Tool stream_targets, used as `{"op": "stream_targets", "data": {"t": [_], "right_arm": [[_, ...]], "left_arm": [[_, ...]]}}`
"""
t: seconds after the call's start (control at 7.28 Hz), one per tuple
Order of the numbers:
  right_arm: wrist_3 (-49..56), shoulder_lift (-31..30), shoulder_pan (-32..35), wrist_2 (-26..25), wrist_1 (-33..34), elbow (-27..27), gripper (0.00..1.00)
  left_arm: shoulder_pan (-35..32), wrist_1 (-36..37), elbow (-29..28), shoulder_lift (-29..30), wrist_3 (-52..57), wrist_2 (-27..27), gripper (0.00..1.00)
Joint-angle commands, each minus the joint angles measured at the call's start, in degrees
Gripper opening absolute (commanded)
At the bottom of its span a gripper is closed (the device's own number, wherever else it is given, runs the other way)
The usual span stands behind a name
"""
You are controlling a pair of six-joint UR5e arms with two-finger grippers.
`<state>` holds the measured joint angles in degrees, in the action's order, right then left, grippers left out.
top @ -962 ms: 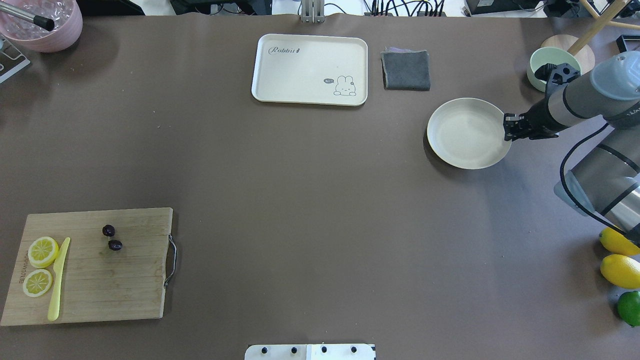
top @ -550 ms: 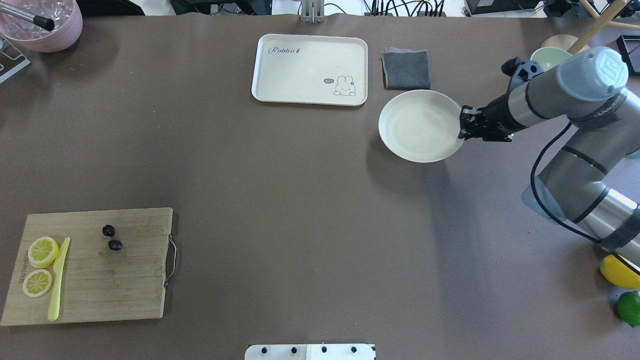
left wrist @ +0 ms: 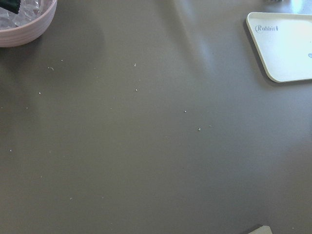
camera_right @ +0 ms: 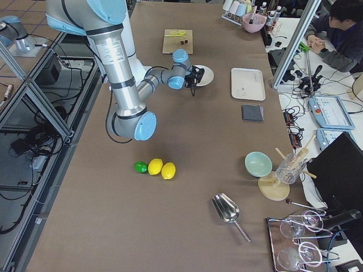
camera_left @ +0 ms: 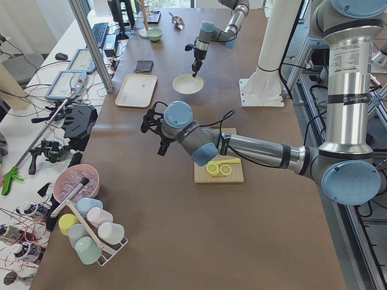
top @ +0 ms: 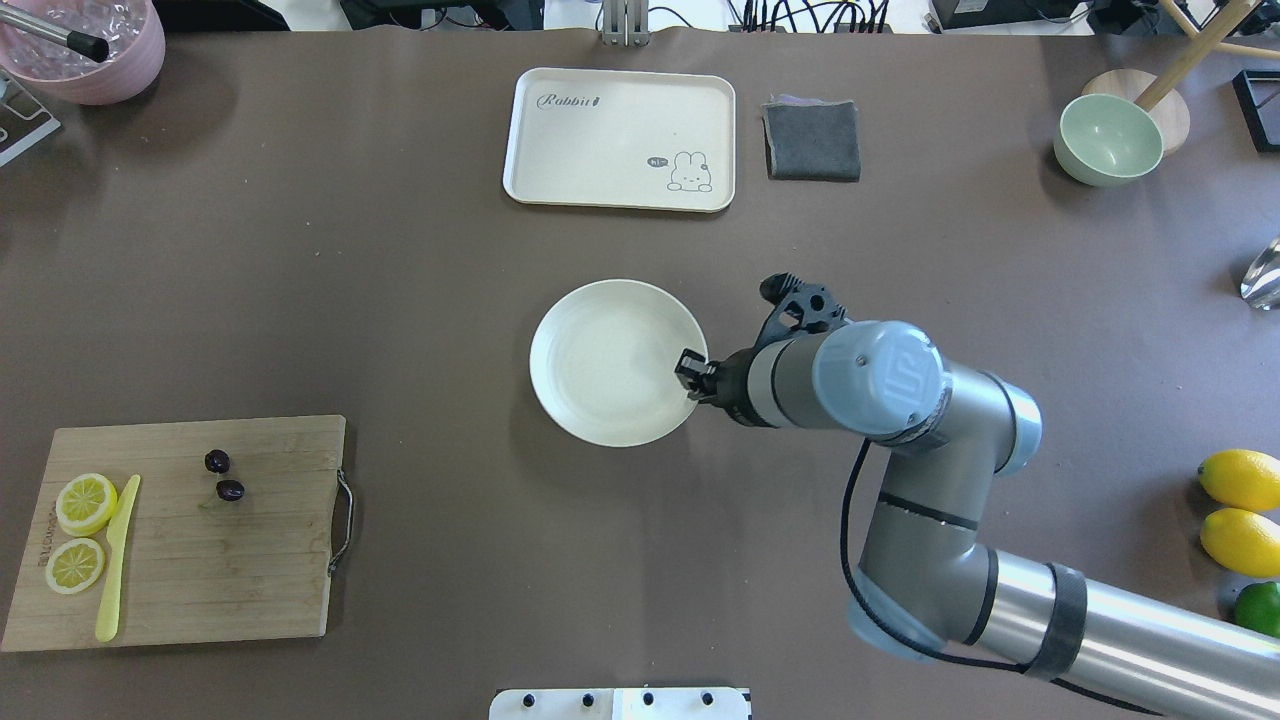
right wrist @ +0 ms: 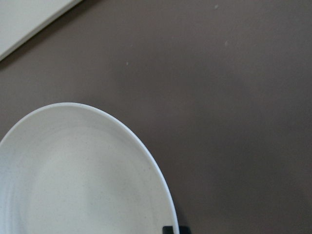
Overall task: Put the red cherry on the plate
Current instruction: 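Slide the white plate with the right gripper toward the table center, release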
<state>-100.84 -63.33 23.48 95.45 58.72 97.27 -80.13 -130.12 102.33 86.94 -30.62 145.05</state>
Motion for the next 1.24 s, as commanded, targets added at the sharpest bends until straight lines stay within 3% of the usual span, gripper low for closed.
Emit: {"op": "stream_targets", "data": {"t": [0.0, 0.14, 0.27, 0.41, 0.82, 1.1], "right_arm": [[-0.67, 3.20, -5.71, -6.83, 0.08, -3.29, 0.00], [-0.24, 3.74, -5.73, -7.47, 0.17, -4.19, 0.10], [1.86, 3.74, -3.73, -6.95, 2.78, -3.59, 0.60], [6.84, 3.83, -0.66, -5.38, 5.85, -1.49, 1.00], [18.78, 2.69, 17.42, 13.39, 20.59, 7.12, 1.00], [31.00, -2.02, 27.09, 20.17, 23.02, 10.03, 1.00]], "left_arm": [[-0.02, -0.57, 0.06, -0.36, -0.14, -0.20, 0.98], [-0.02, -0.57, 0.15, -0.71, -0.14, -0.21, 0.98], [-0.02, -0.40, 0.07, -0.80, -0.14, -0.21, 0.98], [-0.02, -0.14, 0.15, -0.81, -0.31, 0.06, 0.98], [4.16, -2.23, 2.34, -4.04, -7.49, -0.64, 0.98], [15.04, -8.89, 5.33, -9.31, -16.70, -11.32, 0.97]]}}
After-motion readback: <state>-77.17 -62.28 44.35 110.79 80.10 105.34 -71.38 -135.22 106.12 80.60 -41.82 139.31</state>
